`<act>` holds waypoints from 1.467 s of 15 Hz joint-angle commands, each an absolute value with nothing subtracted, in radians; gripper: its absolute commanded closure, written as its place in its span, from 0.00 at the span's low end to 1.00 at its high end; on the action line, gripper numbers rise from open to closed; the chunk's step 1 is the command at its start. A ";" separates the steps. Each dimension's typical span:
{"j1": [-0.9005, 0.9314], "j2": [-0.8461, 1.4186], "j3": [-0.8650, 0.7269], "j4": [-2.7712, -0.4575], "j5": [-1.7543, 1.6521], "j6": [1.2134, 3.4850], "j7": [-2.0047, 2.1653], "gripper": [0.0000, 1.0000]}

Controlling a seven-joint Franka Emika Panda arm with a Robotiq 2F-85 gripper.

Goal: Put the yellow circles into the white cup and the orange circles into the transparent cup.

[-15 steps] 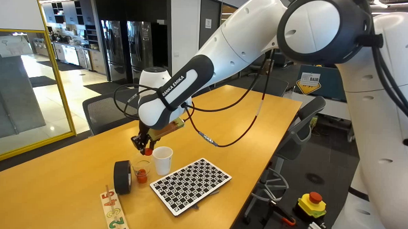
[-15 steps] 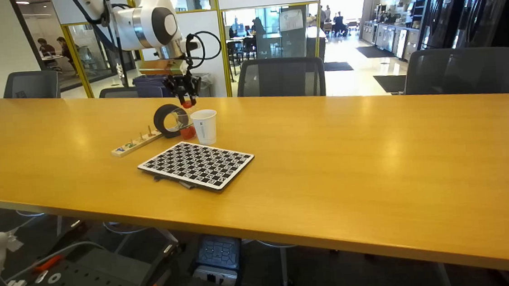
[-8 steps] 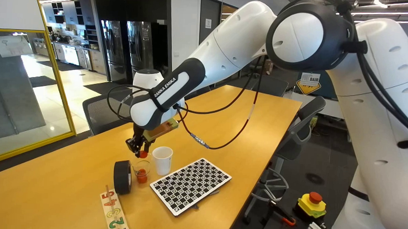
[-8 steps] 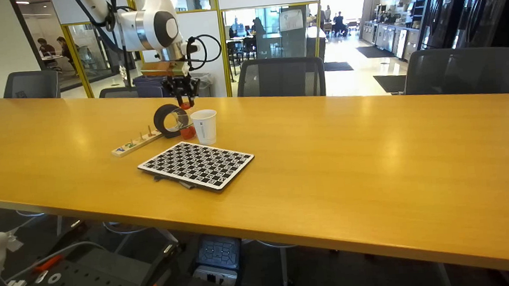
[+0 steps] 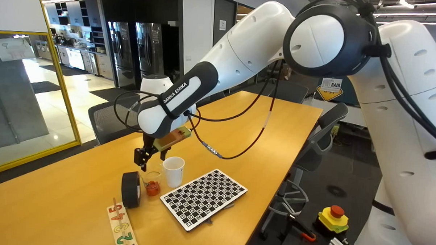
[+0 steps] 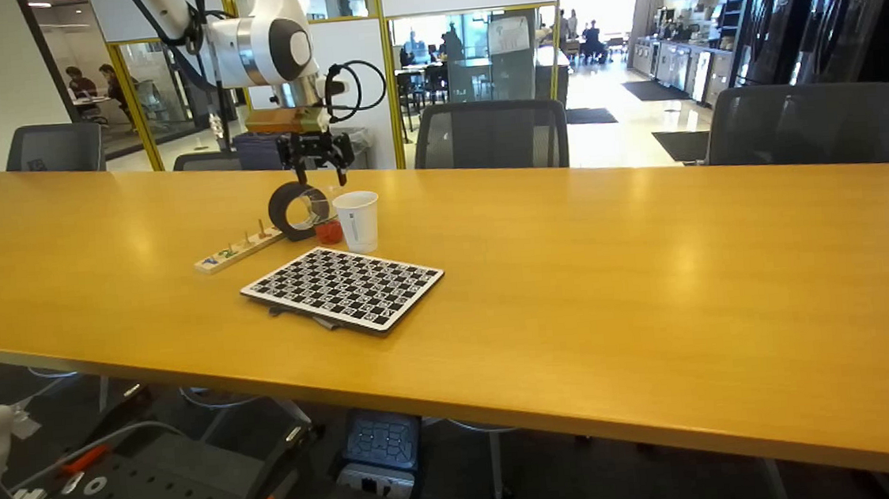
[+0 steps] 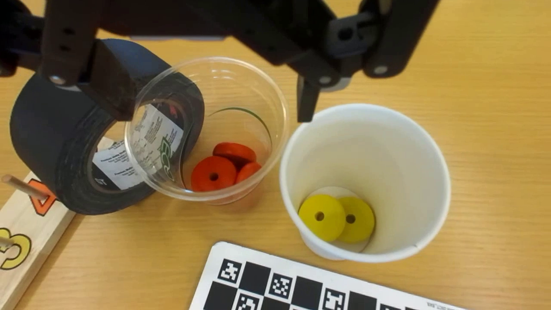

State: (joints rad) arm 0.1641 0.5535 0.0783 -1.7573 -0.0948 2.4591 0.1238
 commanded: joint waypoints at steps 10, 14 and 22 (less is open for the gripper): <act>0.112 -0.054 0.029 -2.293 -0.163 2.390 0.122 0.00; 0.062 -0.282 0.022 -2.487 -0.142 2.406 0.085 0.00; -0.033 -0.723 -0.043 -2.713 -0.129 2.118 0.008 0.00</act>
State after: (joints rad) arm 0.0060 -0.5274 -0.0275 -2.6489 -0.1408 2.2631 0.0438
